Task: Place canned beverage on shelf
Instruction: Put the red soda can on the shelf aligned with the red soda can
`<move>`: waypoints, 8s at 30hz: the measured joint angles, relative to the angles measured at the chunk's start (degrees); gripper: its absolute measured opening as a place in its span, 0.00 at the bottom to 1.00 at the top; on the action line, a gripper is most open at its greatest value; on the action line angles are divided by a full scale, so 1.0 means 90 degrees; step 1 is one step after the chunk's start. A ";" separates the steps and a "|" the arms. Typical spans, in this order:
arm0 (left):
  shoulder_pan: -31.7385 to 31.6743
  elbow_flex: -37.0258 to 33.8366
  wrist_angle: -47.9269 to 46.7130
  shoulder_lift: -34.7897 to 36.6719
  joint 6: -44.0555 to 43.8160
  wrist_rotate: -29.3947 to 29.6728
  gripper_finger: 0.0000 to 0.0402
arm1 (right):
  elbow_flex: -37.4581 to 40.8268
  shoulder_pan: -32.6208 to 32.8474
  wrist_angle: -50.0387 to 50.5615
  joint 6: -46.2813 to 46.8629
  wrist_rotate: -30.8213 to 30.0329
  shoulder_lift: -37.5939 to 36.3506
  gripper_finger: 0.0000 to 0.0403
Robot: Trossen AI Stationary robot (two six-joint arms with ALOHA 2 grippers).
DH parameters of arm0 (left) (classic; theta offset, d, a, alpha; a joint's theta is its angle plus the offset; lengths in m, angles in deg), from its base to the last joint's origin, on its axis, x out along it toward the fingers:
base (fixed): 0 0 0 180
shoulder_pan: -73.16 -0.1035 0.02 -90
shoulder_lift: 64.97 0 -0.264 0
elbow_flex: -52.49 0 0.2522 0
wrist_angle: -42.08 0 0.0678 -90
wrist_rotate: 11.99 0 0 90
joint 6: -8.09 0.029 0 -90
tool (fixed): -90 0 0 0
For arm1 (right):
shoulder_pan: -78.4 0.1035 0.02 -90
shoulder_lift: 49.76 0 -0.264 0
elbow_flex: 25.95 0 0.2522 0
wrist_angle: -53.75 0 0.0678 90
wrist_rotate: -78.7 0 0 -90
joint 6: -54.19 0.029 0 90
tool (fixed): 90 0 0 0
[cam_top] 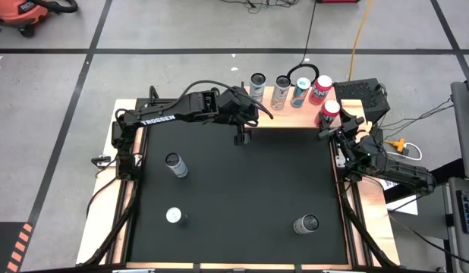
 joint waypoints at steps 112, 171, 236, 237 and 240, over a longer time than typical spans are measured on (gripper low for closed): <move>-0.0001 0.0000 -0.0051 0.0000 -0.0153 0.0000 0.96 | -0.3031 0.0002 0.5619 0.3052 0.3177 -0.0002 0.06; -0.0002 0.0000 0.0004 0.0000 0.0012 0.0001 0.96 | -0.2878 0.0000 0.5527 0.3266 0.1014 0.1135 0.00; -0.0002 0.0000 -0.0052 0.0000 0.0012 0.0002 0.96 | -0.2880 0.0002 0.5413 0.3185 0.1007 0.1698 0.00; -0.0002 0.0000 -0.0054 0.0000 0.0012 0.0002 0.96 | -0.2880 0.0002 0.5413 0.3215 0.1106 0.1698 0.00; -0.0002 0.0000 -0.0071 0.0000 0.0010 0.0001 0.96 | -0.2880 0.0000 0.5425 0.3278 0.1514 0.1698 0.00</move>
